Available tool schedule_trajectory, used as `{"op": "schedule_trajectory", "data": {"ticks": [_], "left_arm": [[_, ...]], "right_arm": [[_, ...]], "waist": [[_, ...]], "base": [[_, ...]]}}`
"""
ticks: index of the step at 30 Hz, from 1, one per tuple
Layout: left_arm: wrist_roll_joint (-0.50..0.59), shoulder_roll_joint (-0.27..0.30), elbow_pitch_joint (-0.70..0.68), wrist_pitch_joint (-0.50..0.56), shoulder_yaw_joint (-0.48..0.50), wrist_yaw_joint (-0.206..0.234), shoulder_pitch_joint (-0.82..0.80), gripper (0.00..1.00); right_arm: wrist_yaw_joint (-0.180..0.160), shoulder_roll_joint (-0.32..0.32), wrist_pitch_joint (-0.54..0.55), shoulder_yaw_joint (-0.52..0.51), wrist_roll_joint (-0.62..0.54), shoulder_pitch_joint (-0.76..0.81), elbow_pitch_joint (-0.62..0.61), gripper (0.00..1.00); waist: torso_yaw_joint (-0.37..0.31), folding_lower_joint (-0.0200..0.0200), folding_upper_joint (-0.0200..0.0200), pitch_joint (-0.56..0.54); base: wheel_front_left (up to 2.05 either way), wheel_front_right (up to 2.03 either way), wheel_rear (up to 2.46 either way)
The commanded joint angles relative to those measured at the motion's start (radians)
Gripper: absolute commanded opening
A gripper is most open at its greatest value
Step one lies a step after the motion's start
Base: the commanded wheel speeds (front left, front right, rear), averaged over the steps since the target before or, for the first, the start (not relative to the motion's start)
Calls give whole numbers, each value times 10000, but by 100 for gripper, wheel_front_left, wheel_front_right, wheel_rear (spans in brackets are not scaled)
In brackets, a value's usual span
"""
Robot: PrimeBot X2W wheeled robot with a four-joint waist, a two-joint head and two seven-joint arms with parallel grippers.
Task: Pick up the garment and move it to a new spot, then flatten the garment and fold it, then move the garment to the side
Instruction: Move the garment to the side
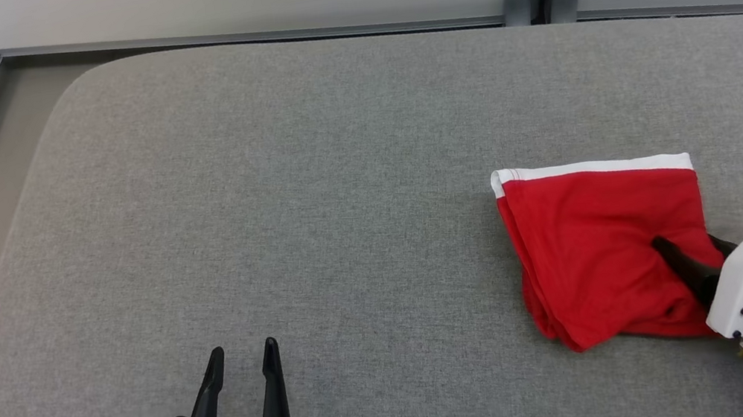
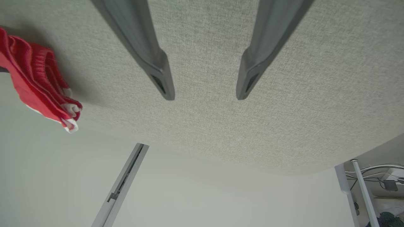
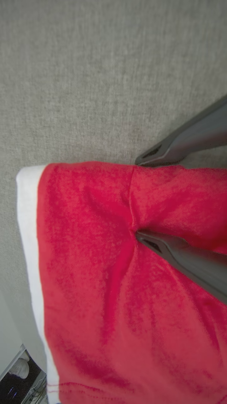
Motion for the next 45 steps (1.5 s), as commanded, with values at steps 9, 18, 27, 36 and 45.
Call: {"op": "schedule_trajectory", "data": {"ticks": [9,18,27,36,45], "left_arm": [[156,22,-220,-43,381,131,88,100],[366,33,-291,-45,96,-59,-590,100],[331,45,204,-43,-856,71,-1821,100],[510,44,375,-42,-406,212,-1559,100],[646,44,150,-20,388,-13,-1271,100]], "right_arm": [[19,107,-408,569,1141,-362,-833,0],[19,-2246,-303,522,1280,-1090,-2453,0],[19,-4074,980,-427,691,-2703,-1664,0],[19,-4473,1768,-646,342,-2973,-384,25],[10,-4625,1035,-395,-2005,-3560,960,100]], "waist": [[-930,-1,0,187],[-3203,-1,0,714],[-3564,-1,0,1766],[-3380,-1,0,1938],[-3729,-1,0,1925]], "base": [[0,0,0],[0,0,0],[0,0,0],[0,0,0],[0,0,0]]}}
